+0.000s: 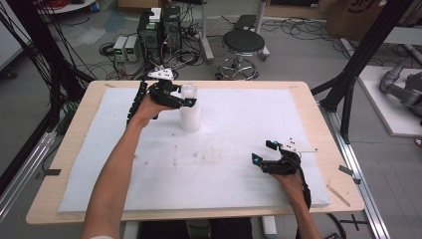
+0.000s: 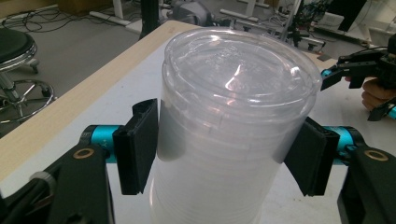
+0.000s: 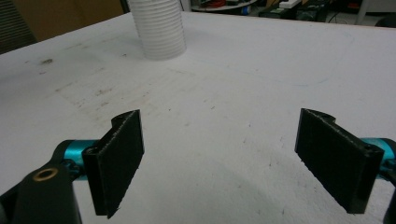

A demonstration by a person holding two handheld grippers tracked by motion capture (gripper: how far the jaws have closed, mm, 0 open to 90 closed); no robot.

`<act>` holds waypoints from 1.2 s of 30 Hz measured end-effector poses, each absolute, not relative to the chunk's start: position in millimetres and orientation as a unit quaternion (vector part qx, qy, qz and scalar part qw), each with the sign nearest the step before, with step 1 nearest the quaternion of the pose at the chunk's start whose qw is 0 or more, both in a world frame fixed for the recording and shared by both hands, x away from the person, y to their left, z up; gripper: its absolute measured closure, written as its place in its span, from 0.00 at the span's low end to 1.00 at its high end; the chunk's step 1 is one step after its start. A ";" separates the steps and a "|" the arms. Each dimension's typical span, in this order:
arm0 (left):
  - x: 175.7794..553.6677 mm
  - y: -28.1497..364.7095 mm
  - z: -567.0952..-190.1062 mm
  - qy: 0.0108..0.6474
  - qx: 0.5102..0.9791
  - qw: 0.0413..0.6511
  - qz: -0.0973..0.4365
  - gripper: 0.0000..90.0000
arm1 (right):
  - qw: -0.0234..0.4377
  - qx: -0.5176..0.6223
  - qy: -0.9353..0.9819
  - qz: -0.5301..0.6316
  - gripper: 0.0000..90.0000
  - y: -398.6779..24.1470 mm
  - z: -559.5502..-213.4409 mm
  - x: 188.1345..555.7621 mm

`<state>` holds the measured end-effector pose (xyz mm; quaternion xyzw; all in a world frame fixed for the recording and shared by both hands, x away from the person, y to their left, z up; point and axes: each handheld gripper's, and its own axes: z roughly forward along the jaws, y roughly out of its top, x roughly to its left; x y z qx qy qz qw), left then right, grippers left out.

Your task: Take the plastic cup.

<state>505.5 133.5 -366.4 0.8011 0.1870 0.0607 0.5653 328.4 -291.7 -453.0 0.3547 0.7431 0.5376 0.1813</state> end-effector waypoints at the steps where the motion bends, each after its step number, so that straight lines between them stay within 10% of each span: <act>1: 505.5 133.3 -366.5 0.187 0.801 0.566 0.060 0.37 | 0.181 0.355 0.743 0.538 0.17 -291.7 -453.0 328.4; 36: 496.7 141.8 -300.3 0.170 0.787 0.584 0.099 0.39 | 0.178 0.358 0.745 0.534 0.17 -291.1 -452.9 329.1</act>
